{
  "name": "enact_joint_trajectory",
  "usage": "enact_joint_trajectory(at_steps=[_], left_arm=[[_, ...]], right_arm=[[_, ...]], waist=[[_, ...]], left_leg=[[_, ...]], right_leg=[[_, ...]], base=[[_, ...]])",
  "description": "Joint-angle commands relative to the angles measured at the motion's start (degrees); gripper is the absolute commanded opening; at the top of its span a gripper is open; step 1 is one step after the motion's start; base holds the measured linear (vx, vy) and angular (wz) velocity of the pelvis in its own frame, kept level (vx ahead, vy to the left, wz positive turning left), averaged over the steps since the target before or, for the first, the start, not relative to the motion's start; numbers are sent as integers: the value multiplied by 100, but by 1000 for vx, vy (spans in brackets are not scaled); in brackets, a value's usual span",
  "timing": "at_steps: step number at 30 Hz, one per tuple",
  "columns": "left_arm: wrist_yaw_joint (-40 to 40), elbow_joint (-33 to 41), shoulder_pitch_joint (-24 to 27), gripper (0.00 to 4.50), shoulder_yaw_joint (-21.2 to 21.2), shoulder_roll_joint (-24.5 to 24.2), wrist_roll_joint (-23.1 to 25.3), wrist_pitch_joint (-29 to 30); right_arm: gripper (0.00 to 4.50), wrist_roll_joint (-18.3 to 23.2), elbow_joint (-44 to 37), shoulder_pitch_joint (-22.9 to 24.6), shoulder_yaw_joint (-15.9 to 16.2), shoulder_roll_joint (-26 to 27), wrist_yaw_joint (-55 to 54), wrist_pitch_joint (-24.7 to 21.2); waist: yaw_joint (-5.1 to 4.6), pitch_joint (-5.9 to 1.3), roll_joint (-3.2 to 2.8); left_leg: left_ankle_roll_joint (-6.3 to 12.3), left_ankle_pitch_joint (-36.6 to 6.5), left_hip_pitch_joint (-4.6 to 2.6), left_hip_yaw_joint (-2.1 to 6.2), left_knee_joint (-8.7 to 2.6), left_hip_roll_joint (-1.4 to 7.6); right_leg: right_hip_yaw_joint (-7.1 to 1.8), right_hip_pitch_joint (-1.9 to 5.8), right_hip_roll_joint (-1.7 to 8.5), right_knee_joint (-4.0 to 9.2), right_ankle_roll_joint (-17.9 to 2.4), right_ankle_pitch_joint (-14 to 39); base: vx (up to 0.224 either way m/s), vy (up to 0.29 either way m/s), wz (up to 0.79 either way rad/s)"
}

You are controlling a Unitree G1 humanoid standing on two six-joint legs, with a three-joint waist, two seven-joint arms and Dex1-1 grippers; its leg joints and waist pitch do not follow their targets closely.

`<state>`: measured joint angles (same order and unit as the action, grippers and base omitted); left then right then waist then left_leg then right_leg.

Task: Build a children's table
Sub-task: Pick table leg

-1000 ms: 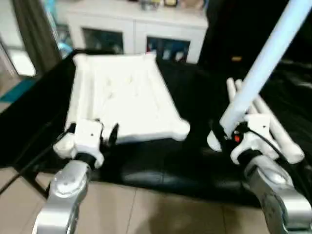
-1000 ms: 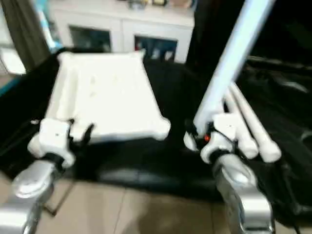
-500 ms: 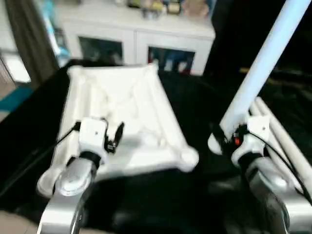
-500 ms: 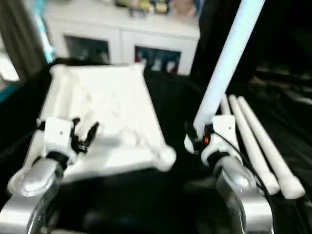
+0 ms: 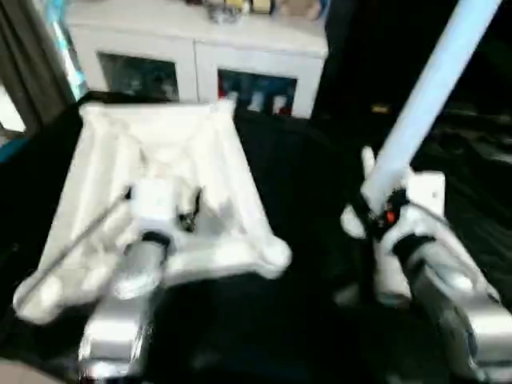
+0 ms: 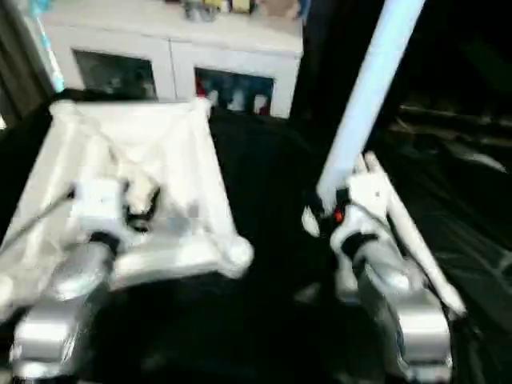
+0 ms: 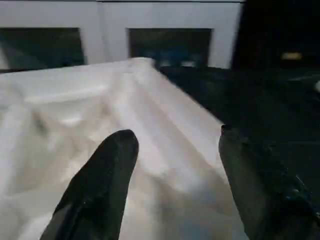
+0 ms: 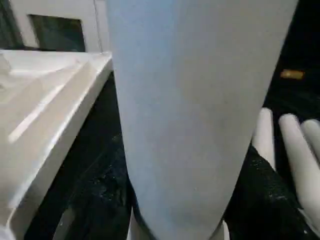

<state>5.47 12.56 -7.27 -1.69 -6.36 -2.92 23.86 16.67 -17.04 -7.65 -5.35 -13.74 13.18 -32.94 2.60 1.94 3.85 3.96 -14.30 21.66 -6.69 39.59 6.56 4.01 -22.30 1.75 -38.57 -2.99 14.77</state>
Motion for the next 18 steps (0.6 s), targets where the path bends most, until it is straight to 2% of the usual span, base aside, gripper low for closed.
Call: enact_joint_trajectory(at_steps=[1,2,3,4,5,6,7,8,9,10,11,12,13,14,16,17,18], left_arm=[[16,-171,-100,300,57,-177,67,88],[93,-266,-178,300,19,-269,129,-21],[153,-320,-225,300,4,-315,139,-80],[184,-355,-258,300,9,-336,140,-90],[298,-463,-362,300,27,-405,126,-119],[370,-520,-420,300,39,-445,108,-133],[562,-610,-523,300,22,-554,83,-172],[804,-688,-616,300,-11,-677,33,-181],[1317,-771,-728,329,-77,-903,-157,-226],[1317,-771,-728,329,-77,-903,-157,-226],[2001,-811,-825,337,-158,-1159,-474,-212],[2001,-811,-825,337,-158,-1159,-474,-212],[2426,-840,-883,337,-257,-1328,-594,-226],[3120,-874,-960,361,-467,-1609,-762,-170],[3691,-884,-1009,376,-654,-1837,-879,-120],[4076,-874,-1041,378,-789,-2001,-947,-60],[4374,-874,-1080,378,-908,-2141,-972,-3]], right_arm=[[192,309,90,-298,-1,-8,343,-106],[192,395,182,-409,42,-64,533,-142],[192,443,238,-472,71,-100,639,-169],[192,459,269,-504,86,-114,684,-177],[192,504,370,-602,138,-159,827,-199],[192,522,426,-652,169,-183,905,-208],[192,548,524,-733,222,-217,1044,-181],[192,562,615,-809,267,-243,1149,-161],[192,567,757,-915,316,-272,1299,-132],[192,567,757,-915,316,-272,1299,-132],[192,578,863,-992,365,-304,1446,-116],[192,578,863,-992,365,-304,1446,-116],[192,590,897,-1014,392,-318,1513,-118],[192,593,923,-1019,457,-366,1624,-103],[192,598,941,-1013,499,-401,1703,-100],[192,597,932,-999,522,-420,1737,-109],[192,595,914,-985,539,-431,1755,-117]], waist=[[173,-174,64],[151,-177,-26],[178,-206,-97],[168,-204,-117],[184,-222,-128],[191,-189,-111],[190,-169,-96],[238,-143,-89],[286,-138,-100],[298,-135,-107],[307,-161,-119],[328,-179,-152],[325,-179,-146],[350,-192,-144],[376,-218,-150],[371,-236,-171],[383,-249,-203]], left_leg=[[-167,-84,61,44,-321,151],[-123,-162,71,139,-620,338],[-146,-298,-64,149,-679,440],[-115,-447,-140,151,-729,510],[-113,-560,-213,151,-800,648],[-127,-721,-240,111,-859,701],[-153,-804,-230,65,-865,673],[-277,-872,-259,2,-857,626],[-346,-846,-261,-6,-878,628],[-372,-834,-264,-2,-897,650],[-430,-777,-249,26,-932,736],[-466,-730,-274,44,-953,810],[-472,-674,-269,39,-960,822],[-492,-587,-266,19,-964,823],[-508,-334,-270,-25,-965,813],[-530,-116,-244,-37,-963,835],[-530,-8,-275,-62,-947,838]], right_leg=[[-620,408,872,1057,526,2292],[-362,413,620,1046,975,2400],[-296,346,606,1042,982,2280],[-247,314,599,1060,929,2140],[-222,320,621,1028,709,1663],[-182,303,655,1043,486,1574],[-170,317,681,1085,465,1747],[-152,306,710,1156,434,2228],[-144,314,729,1178,423,2441],[-149,308,735,1174,406,2451],[-163,329,752,1102,280,2114],[-189,308,780,1033,94,1728],[-204,307,783,1003,7,1521],[-215,311,797,939,-155,1195],[-229,313,805,834,-351,685],[-227,332,803,754,-490,275],[-236,315,820,721,-575,11]], base=[[-87,-130,-7],[-87,-130,-7],[-77,-104,-8],[-54,-79,7],[-54,-79,7],[0,0,0],[0,0,0],[0,0,0],[0,0,0],[0,0,0],[0,0,0],[0,0,0],[0,0,0],[0,0,0],[0,0,0],[0,0,0],[0,0,0]])
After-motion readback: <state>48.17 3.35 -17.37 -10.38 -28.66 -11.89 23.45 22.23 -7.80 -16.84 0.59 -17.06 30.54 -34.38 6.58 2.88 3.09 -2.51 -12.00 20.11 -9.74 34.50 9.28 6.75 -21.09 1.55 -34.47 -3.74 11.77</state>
